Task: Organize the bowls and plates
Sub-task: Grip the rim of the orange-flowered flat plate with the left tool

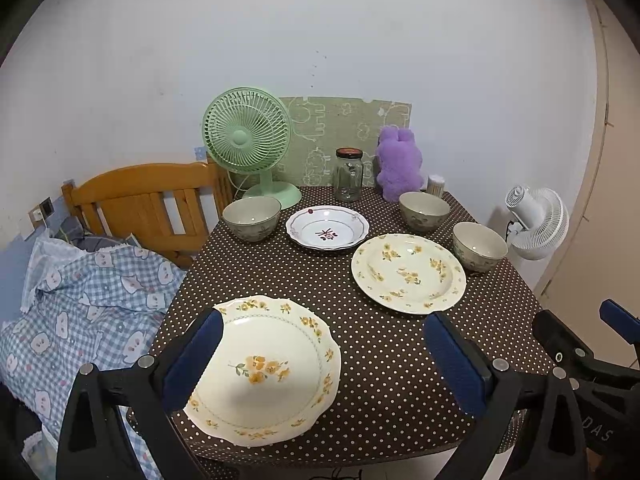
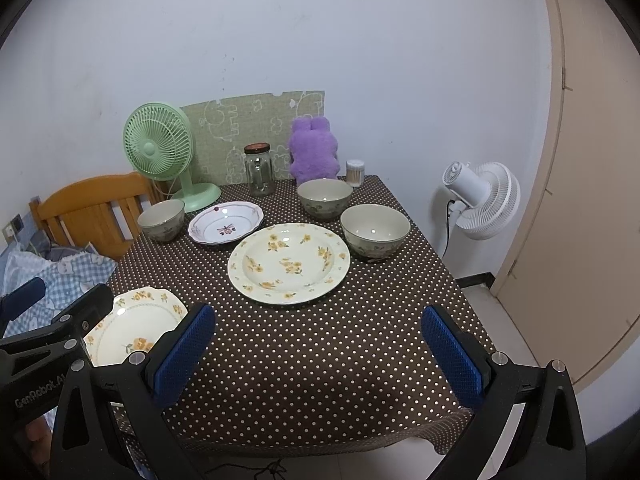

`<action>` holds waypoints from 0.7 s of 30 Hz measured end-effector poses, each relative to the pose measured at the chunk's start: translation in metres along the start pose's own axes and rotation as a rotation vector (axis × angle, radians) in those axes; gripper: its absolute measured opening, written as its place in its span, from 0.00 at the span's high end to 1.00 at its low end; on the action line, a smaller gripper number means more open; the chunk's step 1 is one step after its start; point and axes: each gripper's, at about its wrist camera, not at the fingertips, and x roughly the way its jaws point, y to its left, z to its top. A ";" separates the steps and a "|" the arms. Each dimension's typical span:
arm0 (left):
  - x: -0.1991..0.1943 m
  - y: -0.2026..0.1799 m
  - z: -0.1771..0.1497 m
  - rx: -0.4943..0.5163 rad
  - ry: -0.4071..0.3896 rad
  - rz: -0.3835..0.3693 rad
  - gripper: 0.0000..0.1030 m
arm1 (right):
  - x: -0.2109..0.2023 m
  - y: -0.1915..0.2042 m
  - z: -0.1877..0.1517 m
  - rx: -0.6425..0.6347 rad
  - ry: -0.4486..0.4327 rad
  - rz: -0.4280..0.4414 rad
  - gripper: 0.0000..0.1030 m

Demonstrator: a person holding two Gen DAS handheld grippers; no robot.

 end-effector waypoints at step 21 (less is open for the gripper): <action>0.011 0.002 0.010 -0.042 0.033 0.054 0.05 | 0.018 0.004 0.019 -0.030 0.030 0.049 0.00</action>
